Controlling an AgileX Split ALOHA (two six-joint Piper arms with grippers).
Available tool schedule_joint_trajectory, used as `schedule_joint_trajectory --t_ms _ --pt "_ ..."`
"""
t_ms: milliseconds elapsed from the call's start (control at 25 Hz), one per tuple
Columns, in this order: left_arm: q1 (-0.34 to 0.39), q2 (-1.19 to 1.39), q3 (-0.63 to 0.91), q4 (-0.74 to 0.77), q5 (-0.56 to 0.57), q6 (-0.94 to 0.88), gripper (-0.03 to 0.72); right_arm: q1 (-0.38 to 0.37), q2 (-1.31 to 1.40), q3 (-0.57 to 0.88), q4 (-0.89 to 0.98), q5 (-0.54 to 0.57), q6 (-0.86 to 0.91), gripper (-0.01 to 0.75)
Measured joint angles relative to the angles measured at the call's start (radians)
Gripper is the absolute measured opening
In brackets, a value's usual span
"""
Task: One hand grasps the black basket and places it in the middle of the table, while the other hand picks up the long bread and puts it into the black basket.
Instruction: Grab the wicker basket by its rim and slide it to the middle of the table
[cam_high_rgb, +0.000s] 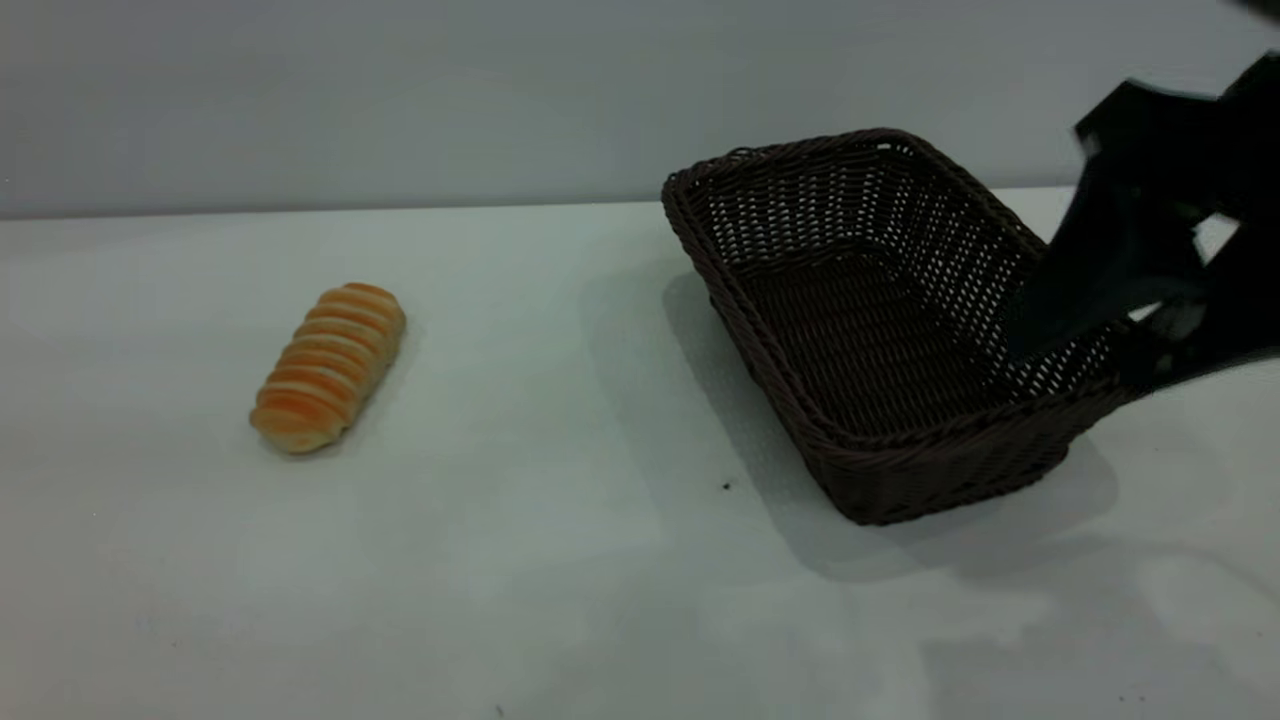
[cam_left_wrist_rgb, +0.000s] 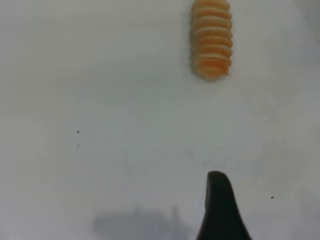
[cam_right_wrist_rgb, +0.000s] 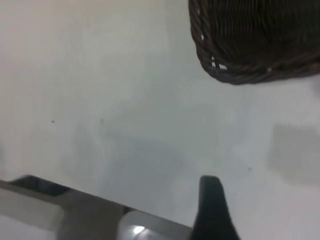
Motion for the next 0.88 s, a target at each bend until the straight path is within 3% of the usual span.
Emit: schedule_joint_trajectory --t_ms 440,880 --pt "0.0 0.0 0.0 0.0 -0.003 0.0 0.514 0.0 0.226 -0.001 0.327 -0.273 0.19 0.568" --pt "0.0 -0.027 0.0 0.0 -0.002 0.0 0.514 0.0 0.342 -0.009 0.604 -0.417 0.202 0.565"
